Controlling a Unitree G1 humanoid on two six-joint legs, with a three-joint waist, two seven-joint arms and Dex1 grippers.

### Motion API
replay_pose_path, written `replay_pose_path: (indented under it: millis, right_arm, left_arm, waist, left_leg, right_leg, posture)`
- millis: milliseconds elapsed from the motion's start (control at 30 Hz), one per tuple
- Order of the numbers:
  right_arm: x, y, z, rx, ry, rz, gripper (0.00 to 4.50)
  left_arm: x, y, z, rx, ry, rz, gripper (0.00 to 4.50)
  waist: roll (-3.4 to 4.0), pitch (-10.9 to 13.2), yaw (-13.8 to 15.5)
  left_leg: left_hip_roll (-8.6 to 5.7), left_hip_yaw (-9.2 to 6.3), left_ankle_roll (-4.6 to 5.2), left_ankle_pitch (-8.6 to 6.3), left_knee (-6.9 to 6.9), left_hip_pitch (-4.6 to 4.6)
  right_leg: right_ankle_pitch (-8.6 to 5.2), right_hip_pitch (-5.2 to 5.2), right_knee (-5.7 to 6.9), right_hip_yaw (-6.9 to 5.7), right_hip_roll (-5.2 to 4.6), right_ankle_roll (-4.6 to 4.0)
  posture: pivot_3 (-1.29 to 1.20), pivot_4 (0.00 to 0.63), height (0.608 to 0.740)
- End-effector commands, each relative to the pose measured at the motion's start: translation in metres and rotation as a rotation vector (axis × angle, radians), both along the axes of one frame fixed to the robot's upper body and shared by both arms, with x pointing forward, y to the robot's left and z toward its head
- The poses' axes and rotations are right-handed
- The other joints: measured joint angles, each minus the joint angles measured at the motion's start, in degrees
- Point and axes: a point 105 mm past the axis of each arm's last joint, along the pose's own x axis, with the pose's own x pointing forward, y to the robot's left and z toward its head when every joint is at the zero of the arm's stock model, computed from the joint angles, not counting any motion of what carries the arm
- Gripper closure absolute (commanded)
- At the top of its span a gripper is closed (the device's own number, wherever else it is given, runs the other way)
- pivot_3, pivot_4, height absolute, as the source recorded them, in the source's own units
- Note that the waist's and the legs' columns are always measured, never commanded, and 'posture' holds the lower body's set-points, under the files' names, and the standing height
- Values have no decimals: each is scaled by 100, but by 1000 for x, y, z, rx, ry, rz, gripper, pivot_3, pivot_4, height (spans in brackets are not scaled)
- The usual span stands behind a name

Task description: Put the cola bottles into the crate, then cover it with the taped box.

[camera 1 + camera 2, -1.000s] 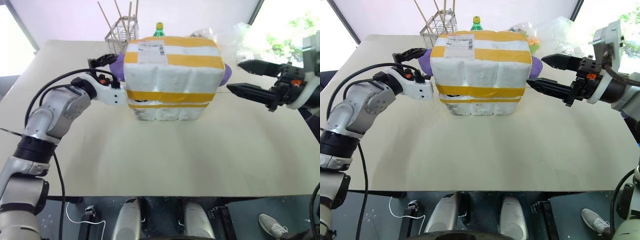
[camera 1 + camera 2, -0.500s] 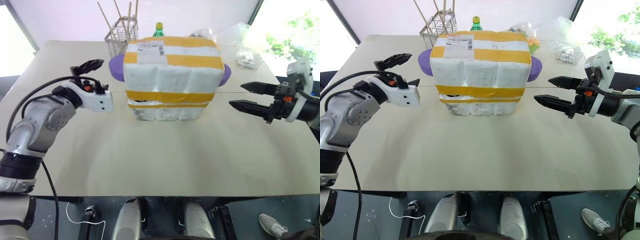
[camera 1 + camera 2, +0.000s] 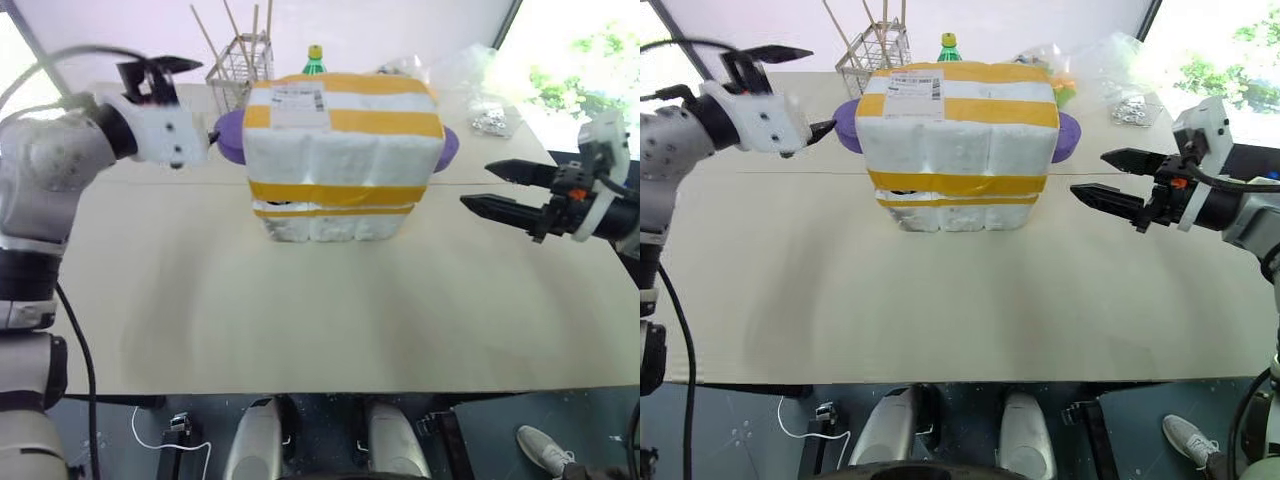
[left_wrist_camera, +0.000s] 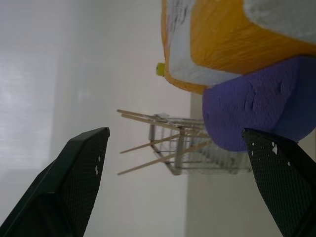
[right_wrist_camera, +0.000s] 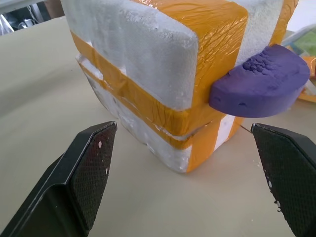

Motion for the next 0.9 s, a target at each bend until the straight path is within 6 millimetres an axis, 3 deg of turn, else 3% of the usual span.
replay_pose_path:
  millis: [33,133,300,433,600,733,900]
  right_arm:
    - [-7,4,13,15,-62,12,0]
    - [-9,6,10,28,-56,3,0]
    - [-12,5,6,50,-46,-16,0]
    - [-15,6,3,57,-41,-27,0]
    - [-18,7,0,48,-37,-30,0]
    - [-16,5,1,55,-35,-35,0]
    - [-13,9,-1,60,-33,-25,0]
  left_arm:
    - [7,-11,44,-409,113,-83,19]
    - [25,-43,36,-541,277,-171,19]
    - [45,-81,-3,-528,442,-207,19]
    - [48,-95,-32,-480,540,-219,19]
    - [51,-97,-56,-386,570,-186,19]
    - [50,-93,-45,-423,563,-198,19]
    - [20,-79,18,-582,497,-391,19]
  waist:
    - [-1,0,58]
    - [2,-3,55]
    - [1,-2,20]
    - [3,-3,-20]
    - [5,-4,29]
    - [5,-5,32]
    - [4,-4,19]
  left_leg:
    - [0,0,1,0,6,-1]
    - [-6,-2,6,-3,14,4]
    - [-15,-1,-10,6,13,10]
    - [-13,1,-16,10,1,8]
    - [-12,0,7,-4,-3,14]
    - [-7,-2,8,-4,-3,17]
    - [-6,-4,8,-5,-3,15]
  right_leg:
    - [3,2,-4,0,0,6]
    - [5,16,-10,1,-2,14]
    - [5,16,-5,1,0,14]
    - [6,7,-8,1,0,13]
    - [6,13,-11,2,-1,12]
    - [6,16,-12,3,-1,12]
    - [6,11,-11,3,-1,11]
  posture:
    - [0,150,736]
    - [0,150,736]
    - [0,150,736]
    - [0,150,736]
    - [0,150,736]
    - [0,150,736]
    - [0,150,736]
